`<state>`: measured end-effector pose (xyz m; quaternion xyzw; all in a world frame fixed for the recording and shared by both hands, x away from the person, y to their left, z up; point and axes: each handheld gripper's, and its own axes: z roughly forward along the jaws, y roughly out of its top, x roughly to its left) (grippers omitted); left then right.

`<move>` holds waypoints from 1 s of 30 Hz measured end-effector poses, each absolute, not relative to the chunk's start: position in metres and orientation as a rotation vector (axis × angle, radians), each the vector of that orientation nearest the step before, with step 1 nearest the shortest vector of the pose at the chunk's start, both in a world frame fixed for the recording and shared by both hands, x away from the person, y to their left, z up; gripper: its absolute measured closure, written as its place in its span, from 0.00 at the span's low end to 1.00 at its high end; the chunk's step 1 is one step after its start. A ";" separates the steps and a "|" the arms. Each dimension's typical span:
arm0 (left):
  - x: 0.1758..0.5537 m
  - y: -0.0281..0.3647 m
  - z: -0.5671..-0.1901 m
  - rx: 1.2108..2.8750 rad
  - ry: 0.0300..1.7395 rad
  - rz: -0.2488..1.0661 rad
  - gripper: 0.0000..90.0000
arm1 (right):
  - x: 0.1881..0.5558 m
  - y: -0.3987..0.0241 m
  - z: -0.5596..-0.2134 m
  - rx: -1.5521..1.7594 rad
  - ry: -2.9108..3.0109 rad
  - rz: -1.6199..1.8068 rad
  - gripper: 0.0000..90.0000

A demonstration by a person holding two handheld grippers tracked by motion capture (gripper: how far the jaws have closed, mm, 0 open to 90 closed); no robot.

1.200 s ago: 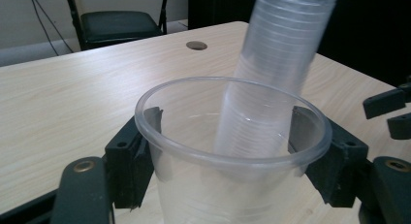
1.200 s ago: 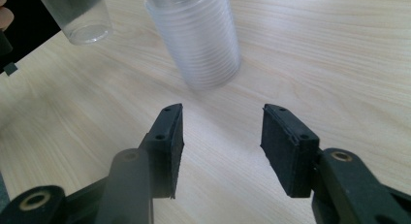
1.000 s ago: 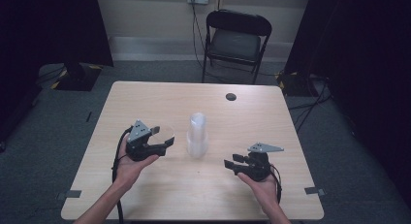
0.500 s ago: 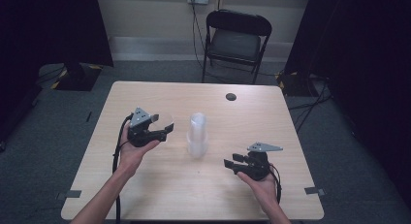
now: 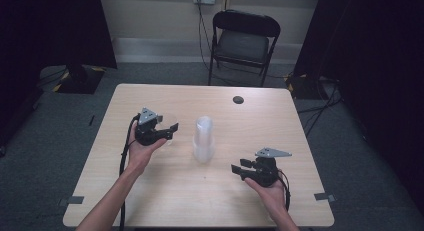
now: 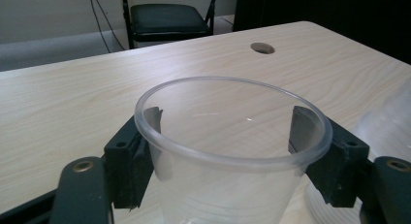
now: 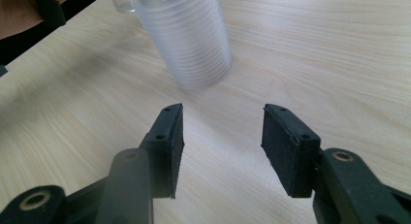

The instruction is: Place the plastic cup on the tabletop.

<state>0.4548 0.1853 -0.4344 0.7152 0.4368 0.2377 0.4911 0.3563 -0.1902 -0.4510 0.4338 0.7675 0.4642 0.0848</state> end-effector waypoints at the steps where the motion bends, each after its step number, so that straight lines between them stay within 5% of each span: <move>1: 0.457 0.184 -0.436 1.735 1.058 0.582 0.31 | 0.356 -0.190 -0.451 1.293 2.290 1.384 0.56; 30: 0.475 0.185 -0.462 1.778 1.112 0.587 0.27 | 0.355 -0.189 -0.453 1.304 2.301 1.353 0.56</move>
